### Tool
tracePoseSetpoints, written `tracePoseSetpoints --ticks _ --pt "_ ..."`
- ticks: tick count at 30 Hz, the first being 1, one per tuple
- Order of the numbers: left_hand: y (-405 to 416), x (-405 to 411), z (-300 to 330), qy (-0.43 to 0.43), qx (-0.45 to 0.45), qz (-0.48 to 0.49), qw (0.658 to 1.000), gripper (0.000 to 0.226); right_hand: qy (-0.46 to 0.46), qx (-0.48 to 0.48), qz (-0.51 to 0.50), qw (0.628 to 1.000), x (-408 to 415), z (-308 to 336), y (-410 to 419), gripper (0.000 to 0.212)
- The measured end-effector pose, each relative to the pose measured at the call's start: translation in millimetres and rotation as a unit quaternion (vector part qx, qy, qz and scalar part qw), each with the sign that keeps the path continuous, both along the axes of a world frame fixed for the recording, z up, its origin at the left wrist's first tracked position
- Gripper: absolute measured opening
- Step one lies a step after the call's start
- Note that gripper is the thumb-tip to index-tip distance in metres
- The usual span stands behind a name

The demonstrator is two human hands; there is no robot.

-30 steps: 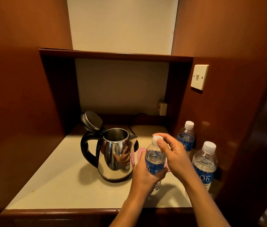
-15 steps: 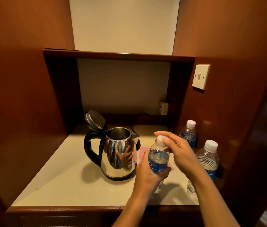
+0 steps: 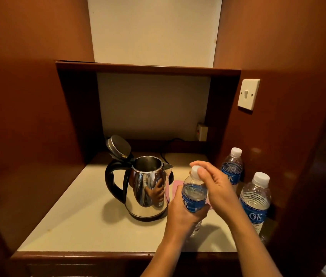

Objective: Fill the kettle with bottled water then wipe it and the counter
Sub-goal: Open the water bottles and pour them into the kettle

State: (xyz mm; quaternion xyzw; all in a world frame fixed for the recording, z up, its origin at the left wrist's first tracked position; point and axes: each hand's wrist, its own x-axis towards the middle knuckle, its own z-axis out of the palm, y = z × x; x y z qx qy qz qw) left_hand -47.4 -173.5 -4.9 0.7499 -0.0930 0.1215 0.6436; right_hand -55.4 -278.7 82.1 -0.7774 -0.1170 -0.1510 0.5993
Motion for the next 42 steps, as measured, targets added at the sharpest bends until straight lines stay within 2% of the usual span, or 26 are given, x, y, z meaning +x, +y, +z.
tracePoseSetpoints --ticks 2,4,8,10,12,16,21,25,28,30,33,37,39,42 --pt "-1 -1 1 0.002 0.009 0.004 1.0 0.063 0.02 -0.03 0.029 0.999 2 9 -7 0.032" --pt "-1 0 1 0.002 0.011 0.006 1.0 0.061 0.022 -0.085 0.029 0.996 3 19 -8 0.033" --pt "1 2 7 0.01 0.03 -0.004 0.999 0.059 -0.028 -0.228 -0.075 0.97 6 43 -2 0.03" --pt "1 3 7 0.014 0.04 -0.004 0.999 0.059 -0.012 -0.309 -0.093 0.946 6 55 -1 0.034" --pt "2 3 6 0.013 0.045 -0.003 0.999 0.06 0.007 -0.351 -0.063 0.934 6 64 0 0.029" --pt "6 1 11 0.013 0.056 -0.011 0.998 0.07 -0.01 -0.391 0.023 0.92 5 79 -2 0.025" --pt "10 0 14 0.014 0.047 -0.015 0.999 0.085 0.022 -0.383 0.106 0.917 14 90 -11 0.032" --pt "9 0 14 0.024 0.051 -0.026 0.998 0.079 0.056 -0.368 0.143 0.917 16 95 -13 0.041" --pt "8 1 14 0.023 0.046 -0.023 0.998 0.075 0.042 -0.397 0.053 0.915 19 94 -6 0.032" --pt "7 1 14 0.027 0.046 -0.024 0.998 0.075 0.029 -0.454 -0.006 0.891 18 93 1 0.027" --pt "8 1 13 0.026 0.052 -0.033 0.998 0.081 0.021 -0.475 0.01 0.88 16 94 4 0.018" --pt "11 -1 14 0.026 0.047 -0.043 0.998 0.08 -0.008 -0.415 0.027 0.91 15 105 0 0.021" --pt "14 -3 19 0.027 0.042 -0.055 0.997 0.08 -0.016 -0.349 0.014 0.937 16 103 -3 0.022" --pt "22 -8 36 0.02 0.044 -0.054 0.997 0.092 0.004 -0.241 -0.007 0.97 17 93 -9 0.03"
